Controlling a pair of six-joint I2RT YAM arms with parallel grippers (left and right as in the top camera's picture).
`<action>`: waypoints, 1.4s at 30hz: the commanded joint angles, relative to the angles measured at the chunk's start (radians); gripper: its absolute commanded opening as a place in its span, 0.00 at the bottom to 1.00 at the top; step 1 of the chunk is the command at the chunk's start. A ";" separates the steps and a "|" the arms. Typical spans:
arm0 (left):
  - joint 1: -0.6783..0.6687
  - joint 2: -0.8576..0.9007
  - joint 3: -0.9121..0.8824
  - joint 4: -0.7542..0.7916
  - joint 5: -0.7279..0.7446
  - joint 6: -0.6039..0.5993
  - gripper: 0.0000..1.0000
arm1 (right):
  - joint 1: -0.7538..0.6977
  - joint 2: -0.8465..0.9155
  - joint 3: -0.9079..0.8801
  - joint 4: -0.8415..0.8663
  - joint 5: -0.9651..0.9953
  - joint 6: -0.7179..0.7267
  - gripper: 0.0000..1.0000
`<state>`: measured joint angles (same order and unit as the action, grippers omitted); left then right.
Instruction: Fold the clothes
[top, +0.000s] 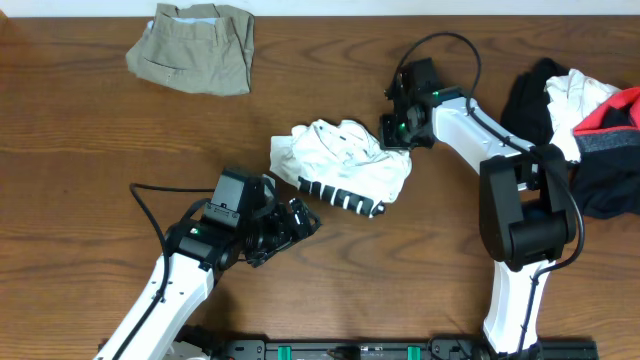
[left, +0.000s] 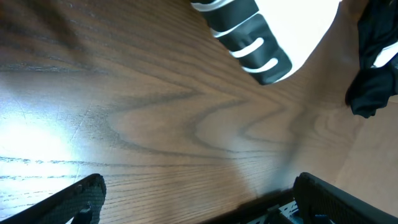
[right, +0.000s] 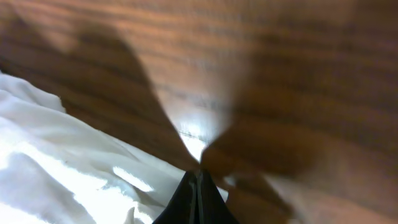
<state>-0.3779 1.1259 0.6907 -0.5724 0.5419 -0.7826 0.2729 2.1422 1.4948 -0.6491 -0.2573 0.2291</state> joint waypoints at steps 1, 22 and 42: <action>-0.004 0.004 0.000 -0.003 -0.032 -0.001 0.98 | 0.011 0.013 -0.005 -0.044 -0.002 0.021 0.01; -0.004 0.004 0.000 0.003 -0.251 0.026 0.98 | 0.145 -0.004 -0.005 -0.275 -0.186 0.119 0.01; 0.068 0.326 0.000 0.240 -0.227 0.206 0.98 | 0.022 -0.093 -0.006 -0.532 -0.041 0.002 0.99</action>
<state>-0.3275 1.4124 0.6907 -0.3527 0.2481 -0.6041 0.2913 2.0697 1.4910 -1.1843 -0.3187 0.2554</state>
